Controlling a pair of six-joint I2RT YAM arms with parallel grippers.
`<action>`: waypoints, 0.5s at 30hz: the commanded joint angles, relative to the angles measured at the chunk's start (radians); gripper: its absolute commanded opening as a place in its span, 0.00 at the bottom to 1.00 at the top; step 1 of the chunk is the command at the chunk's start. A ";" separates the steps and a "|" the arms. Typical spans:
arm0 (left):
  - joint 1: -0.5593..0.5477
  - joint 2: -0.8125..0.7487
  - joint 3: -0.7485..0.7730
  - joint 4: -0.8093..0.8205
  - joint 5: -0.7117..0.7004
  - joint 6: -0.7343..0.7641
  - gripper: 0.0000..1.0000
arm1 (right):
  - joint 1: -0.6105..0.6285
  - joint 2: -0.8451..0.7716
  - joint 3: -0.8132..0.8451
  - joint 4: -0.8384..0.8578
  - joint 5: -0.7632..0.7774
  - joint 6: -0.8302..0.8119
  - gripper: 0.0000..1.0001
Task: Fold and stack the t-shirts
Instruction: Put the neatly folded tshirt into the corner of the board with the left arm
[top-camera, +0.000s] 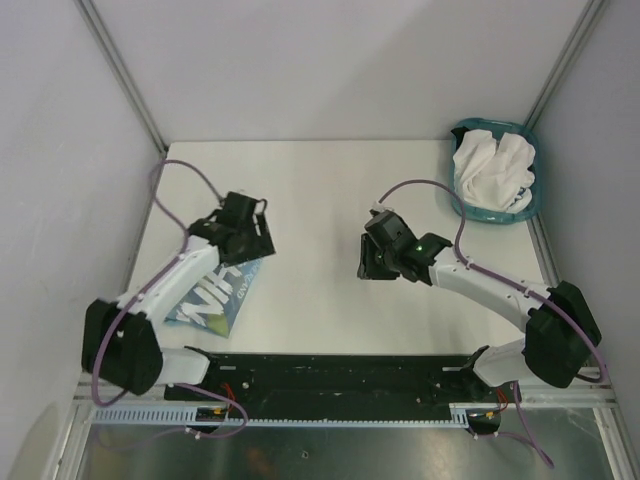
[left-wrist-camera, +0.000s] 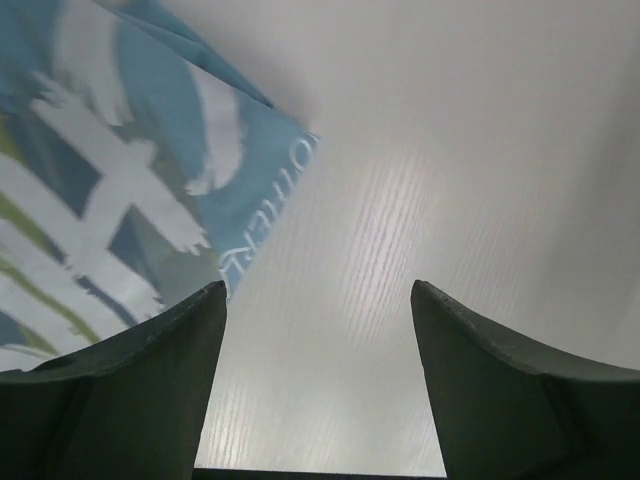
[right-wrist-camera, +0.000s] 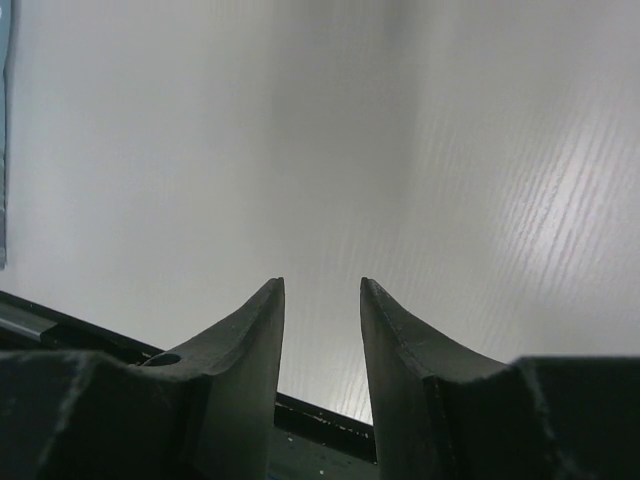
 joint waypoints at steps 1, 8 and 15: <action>-0.098 0.103 0.031 0.017 0.044 0.092 0.78 | -0.033 -0.047 0.001 0.017 -0.005 -0.005 0.41; -0.128 0.277 0.038 0.068 0.065 0.108 0.75 | -0.066 -0.067 -0.004 0.011 -0.008 -0.011 0.41; -0.111 0.361 0.013 0.123 0.050 0.135 0.74 | -0.082 -0.085 -0.018 0.003 -0.011 -0.013 0.41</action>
